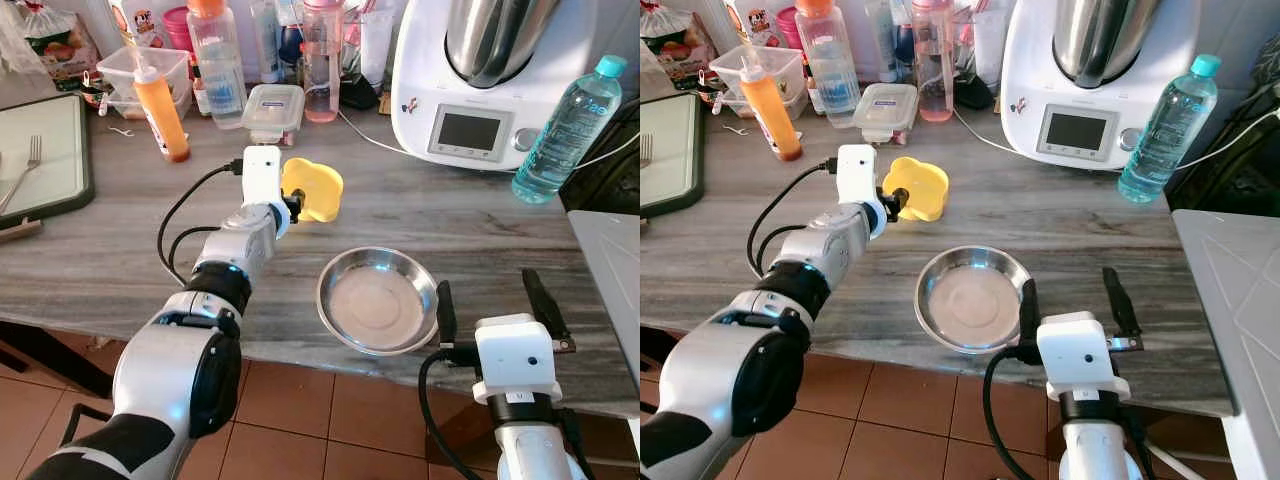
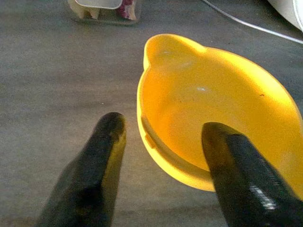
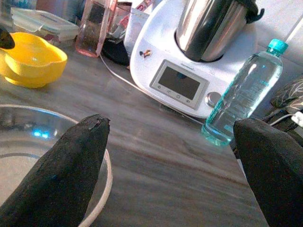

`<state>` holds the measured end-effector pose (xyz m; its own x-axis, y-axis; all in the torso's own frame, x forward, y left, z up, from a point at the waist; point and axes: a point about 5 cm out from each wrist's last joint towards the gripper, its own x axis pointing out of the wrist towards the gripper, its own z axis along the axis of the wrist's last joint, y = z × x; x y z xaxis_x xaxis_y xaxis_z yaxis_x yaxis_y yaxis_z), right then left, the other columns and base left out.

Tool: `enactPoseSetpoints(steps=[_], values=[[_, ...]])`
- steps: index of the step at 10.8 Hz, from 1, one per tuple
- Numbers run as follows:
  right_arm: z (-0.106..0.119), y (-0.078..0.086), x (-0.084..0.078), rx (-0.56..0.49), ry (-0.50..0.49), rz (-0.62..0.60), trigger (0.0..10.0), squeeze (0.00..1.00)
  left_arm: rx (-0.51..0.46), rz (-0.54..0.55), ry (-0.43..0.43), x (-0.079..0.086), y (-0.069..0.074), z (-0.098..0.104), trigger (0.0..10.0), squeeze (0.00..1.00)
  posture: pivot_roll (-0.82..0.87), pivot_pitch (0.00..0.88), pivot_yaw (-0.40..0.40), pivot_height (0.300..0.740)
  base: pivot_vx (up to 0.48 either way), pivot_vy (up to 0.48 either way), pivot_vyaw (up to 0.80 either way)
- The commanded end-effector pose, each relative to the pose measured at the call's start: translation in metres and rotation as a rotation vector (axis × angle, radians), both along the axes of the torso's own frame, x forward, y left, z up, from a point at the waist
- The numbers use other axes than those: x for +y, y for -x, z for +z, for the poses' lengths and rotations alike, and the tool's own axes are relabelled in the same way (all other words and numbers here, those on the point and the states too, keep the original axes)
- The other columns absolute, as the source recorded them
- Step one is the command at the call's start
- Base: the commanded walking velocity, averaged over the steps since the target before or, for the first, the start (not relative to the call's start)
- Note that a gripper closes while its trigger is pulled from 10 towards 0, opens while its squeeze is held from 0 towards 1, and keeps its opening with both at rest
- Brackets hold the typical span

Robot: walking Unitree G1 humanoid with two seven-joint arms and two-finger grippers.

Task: Setting the table

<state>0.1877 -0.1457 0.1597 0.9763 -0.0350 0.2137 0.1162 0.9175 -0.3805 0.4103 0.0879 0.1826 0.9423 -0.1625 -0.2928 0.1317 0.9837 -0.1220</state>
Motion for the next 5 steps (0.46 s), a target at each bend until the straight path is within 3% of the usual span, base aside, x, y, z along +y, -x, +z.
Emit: enactPoseSetpoints(steps=[1, 3, 4, 5], values=[[0.003, 0.002, 0.001, -0.012, 0.001, 0.001, 10.0, 0.00, 0.075, 0.002, 0.049, -0.002, 0.001, -0.004, 3.2, 0.00, -0.01, 0.130, 0.047, 0.740, 0.000, 0.000, 0.00], [0.002, 0.002, 0.004, -0.010, 0.007, 0.009, 10.0, 0.00, 0.117, -0.023, 0.129, -0.010, 0.001, 0.000, 9.4, 0.00, -0.01, 0.133, 0.049, 0.740, 0.000, 0.000, 0.00], [0.001, 0.002, 0.005, -0.008, 0.009, 0.013, 10.0, 0.00, 0.122, -0.027, 0.158, -0.013, 0.000, 0.005, 10.0, 0.00, -0.01, 0.133, 0.049, 0.740, 0.000, 0.000, 0.00], [0.001, 0.002, 0.006, -0.007, 0.010, 0.015, 10.0, 0.00, 0.143, -0.018, 0.201, -0.014, 0.000, 0.007, 10.0, 0.00, -0.01, 0.134, 0.052, 0.740, 0.000, 0.000, 0.00]])
